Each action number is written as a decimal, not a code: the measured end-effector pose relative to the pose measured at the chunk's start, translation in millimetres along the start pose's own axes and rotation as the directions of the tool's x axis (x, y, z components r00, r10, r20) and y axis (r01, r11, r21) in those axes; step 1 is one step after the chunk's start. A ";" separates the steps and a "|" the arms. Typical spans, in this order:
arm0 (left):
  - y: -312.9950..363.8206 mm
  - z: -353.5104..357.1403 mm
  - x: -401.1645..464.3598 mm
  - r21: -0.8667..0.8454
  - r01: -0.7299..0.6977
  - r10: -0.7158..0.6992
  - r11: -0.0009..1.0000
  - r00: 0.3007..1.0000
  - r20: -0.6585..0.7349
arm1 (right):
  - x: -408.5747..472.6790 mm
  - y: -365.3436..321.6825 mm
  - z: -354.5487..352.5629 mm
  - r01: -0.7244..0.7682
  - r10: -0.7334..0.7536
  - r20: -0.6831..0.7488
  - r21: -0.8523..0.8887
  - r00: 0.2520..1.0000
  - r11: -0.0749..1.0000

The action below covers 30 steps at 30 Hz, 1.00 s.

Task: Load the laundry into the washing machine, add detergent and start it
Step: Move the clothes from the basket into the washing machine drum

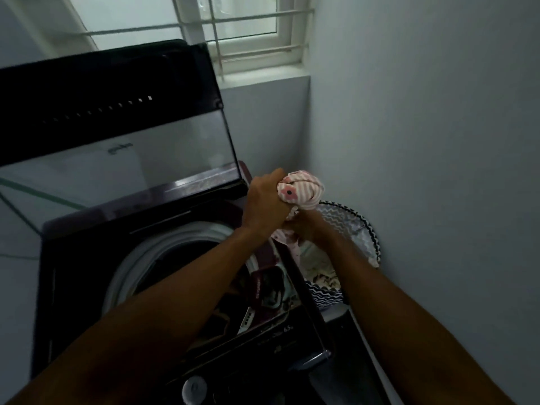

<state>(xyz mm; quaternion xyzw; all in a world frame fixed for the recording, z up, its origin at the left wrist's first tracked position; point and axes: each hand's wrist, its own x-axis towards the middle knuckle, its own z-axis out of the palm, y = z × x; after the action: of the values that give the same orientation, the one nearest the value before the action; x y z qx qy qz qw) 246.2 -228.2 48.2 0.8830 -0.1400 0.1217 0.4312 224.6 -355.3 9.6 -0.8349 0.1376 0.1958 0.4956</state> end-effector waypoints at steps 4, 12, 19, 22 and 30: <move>-11.2 -33.0 -17.4 0.216 -0.074 0.085 0.974 0.995 -0.042 | -4.7 -25.7 23.6 0.169 -0.166 -0.094 0.018 0.982 0.986; -49.1 -98.1 -64.5 0.579 0.123 -0.091 0.806 0.992 -0.083 | -32.0 -64.3 108.2 0.114 -0.056 0.272 -0.204 0.961 0.972; -105.2 -119.2 -110.6 0.717 0.173 -0.299 0.675 0.953 0.052 | -32.6 -57.2 166.8 0.018 0.097 0.420 -0.261 0.902 0.965; -120.4 -122.3 -128.4 0.693 0.255 -0.428 0.675 0.900 0.085 | -38.5 -59.5 176.3 0.122 -0.040 0.346 -0.218 0.937 0.968; -128.2 -116.3 -135.4 0.556 0.444 -0.664 0.703 0.689 0.290 | -16.3 -32.1 189.8 0.243 -0.175 0.263 -0.256 0.949 0.936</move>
<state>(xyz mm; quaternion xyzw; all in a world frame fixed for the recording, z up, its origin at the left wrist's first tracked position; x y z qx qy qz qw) 154.4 -41.0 -20.9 0.9573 0.0731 -0.2079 0.1872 187.6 -172.3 -40.1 -0.8781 -0.0421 0.2575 0.4011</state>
